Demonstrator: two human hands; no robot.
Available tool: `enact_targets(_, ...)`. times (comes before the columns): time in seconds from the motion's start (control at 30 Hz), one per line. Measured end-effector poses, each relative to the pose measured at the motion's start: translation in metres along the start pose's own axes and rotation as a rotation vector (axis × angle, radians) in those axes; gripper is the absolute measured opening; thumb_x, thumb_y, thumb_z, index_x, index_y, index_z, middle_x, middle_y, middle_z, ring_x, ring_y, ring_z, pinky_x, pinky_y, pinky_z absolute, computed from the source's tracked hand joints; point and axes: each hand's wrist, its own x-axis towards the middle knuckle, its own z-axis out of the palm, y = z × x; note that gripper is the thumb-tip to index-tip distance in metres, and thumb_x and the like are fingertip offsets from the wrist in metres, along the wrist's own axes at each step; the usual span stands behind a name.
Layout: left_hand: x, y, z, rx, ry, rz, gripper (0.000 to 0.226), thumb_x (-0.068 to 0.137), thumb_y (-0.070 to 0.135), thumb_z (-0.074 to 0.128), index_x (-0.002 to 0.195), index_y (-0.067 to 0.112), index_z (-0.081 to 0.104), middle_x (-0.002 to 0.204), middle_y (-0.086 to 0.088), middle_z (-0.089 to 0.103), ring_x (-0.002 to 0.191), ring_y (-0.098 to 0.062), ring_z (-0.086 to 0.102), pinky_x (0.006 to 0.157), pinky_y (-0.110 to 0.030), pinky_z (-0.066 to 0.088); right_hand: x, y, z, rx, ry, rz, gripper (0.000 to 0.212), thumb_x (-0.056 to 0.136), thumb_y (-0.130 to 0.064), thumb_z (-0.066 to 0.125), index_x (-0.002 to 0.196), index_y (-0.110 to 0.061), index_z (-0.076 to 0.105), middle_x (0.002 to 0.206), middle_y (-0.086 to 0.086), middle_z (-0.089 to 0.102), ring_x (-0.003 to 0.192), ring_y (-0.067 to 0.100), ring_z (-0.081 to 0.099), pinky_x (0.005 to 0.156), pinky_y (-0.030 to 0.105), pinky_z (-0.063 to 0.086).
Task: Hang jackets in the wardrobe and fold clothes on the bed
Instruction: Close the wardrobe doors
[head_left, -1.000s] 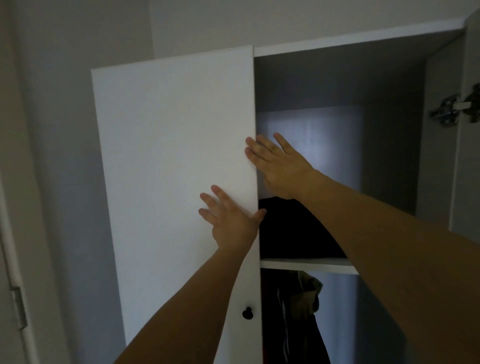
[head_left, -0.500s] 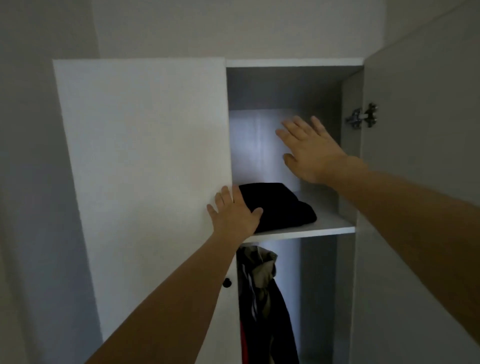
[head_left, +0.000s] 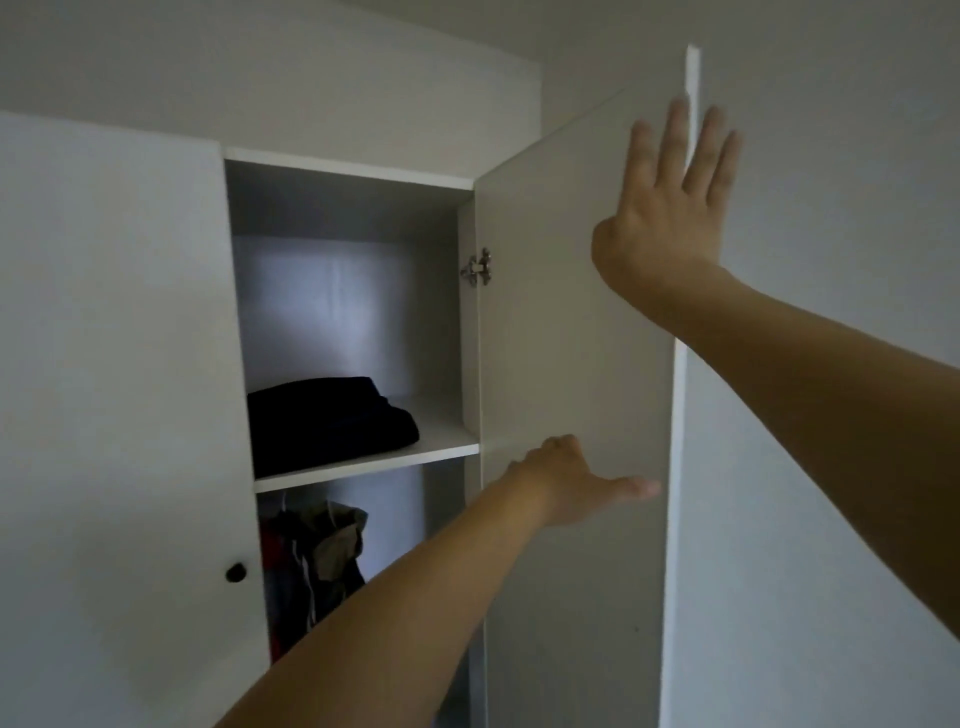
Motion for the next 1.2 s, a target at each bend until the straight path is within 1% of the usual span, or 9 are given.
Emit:
enact_targets(0.13,0.011,0.049,0.035,-0.044,0.052,-0.001,0.116,0.067,0.092,0.041,0.154,0.021,0.01,0.159,-0.006,0.026,0.14,-0.035,0.036,0.108,-0.051,0.037,0.003,0.043,0.008,0.424,-0.178,0.287,0.08,0.085,-0.013,0.043,0.154,-0.009,0.001,0.159,0.018,0.014,0.142,0.037,0.025,0.115,0.041,0.022)
enact_targets(0.2,0.019,0.062,0.047,-0.006,0.158,-0.01,0.096,0.079,0.08,0.041,0.148,0.015,0.022,0.147,-0.008,0.045,0.128,-0.034,0.049,0.103,-0.049,0.041,0.001,0.057,0.016,0.708,-0.329,0.413,0.053,0.091,-0.015,0.045,0.142,-0.009,0.034,0.132,0.013,0.05,0.12,0.033,0.051,0.09,0.029,0.041)
enact_targets(0.27,0.027,0.065,0.052,0.123,0.296,-0.007,0.075,0.087,0.069,0.039,0.136,0.013,0.036,0.13,-0.008,0.058,0.113,-0.033,0.058,0.098,-0.048,0.043,-0.002,0.067,0.026,0.794,-0.384,0.382,0.01,0.092,-0.017,0.044,0.092,-0.013,0.053,0.085,0.003,0.054,0.083,0.028,0.057,0.064,0.023,0.039)
enact_targets(0.33,0.029,0.062,0.053,0.266,0.381,0.006,0.065,0.089,0.068,0.036,0.125,0.015,0.045,0.116,-0.006,0.063,0.103,-0.031,0.061,0.098,-0.051,0.042,-0.004,0.069,0.031,0.804,-0.36,0.3,0.024,0.093,-0.022,0.045,0.069,-0.017,0.041,0.068,-0.001,0.046,0.063,0.021,0.048,0.052,0.024,0.032)
enact_targets(0.43,0.025,0.048,0.048,0.386,0.391,0.017,0.064,0.089,0.071,0.031,0.12,0.019,0.05,0.114,-0.003,0.065,0.104,-0.029,0.063,0.107,-0.06,0.033,-0.009,0.065,0.03,0.825,-0.281,0.205,0.03,0.093,-0.029,0.051,0.068,-0.015,0.043,0.064,-0.001,0.046,0.059,0.017,0.047,0.052,0.025,0.033)
enact_targets(0.6,-0.002,-0.003,0.024,0.372,0.394,0.104,0.049,0.083,0.078,0.031,0.095,0.031,0.042,0.08,0.013,0.055,0.074,-0.012,0.059,0.092,-0.049,0.045,-0.033,0.027,0.019,0.953,-0.19,0.054,0.028,0.097,-0.042,0.052,0.089,-0.016,0.058,0.086,-0.001,0.061,0.075,0.01,0.055,0.066,0.019,0.044)
enact_targets(0.73,-0.033,-0.052,-0.01,0.225,0.271,0.112,0.051,0.085,0.074,0.041,0.114,0.033,0.048,0.099,0.016,0.059,0.083,-0.007,0.06,0.072,-0.028,0.052,-0.058,-0.024,0.02,1.096,-0.248,-0.01,0.049,0.099,-0.049,0.044,0.141,-0.024,0.048,0.137,-0.002,0.055,0.119,0.016,0.056,0.097,0.023,0.041)
enact_targets(0.9,-0.071,-0.102,-0.052,0.284,0.254,0.115,0.055,0.094,0.06,0.046,0.137,0.025,0.044,0.124,0.006,0.061,0.098,-0.011,0.062,0.086,-0.036,0.055,-0.077,-0.084,0.033,1.169,-0.267,-0.131,0.053,0.099,-0.053,0.034,0.147,-0.031,0.037,0.151,-0.007,0.041,0.136,0.014,0.041,0.106,0.024,0.031)
enact_targets(1.2,-0.102,-0.237,-0.112,0.749,0.779,0.09,0.091,0.088,0.071,0.043,0.155,0.027,0.0,0.162,-0.004,0.013,0.146,-0.028,0.023,0.115,-0.052,0.029,-0.113,-0.19,0.102,0.844,-0.47,-0.514,0.075,0.098,-0.041,0.05,0.154,-0.031,0.002,0.163,-0.009,-0.001,0.149,0.018,0.013,0.113,0.034,0.021)
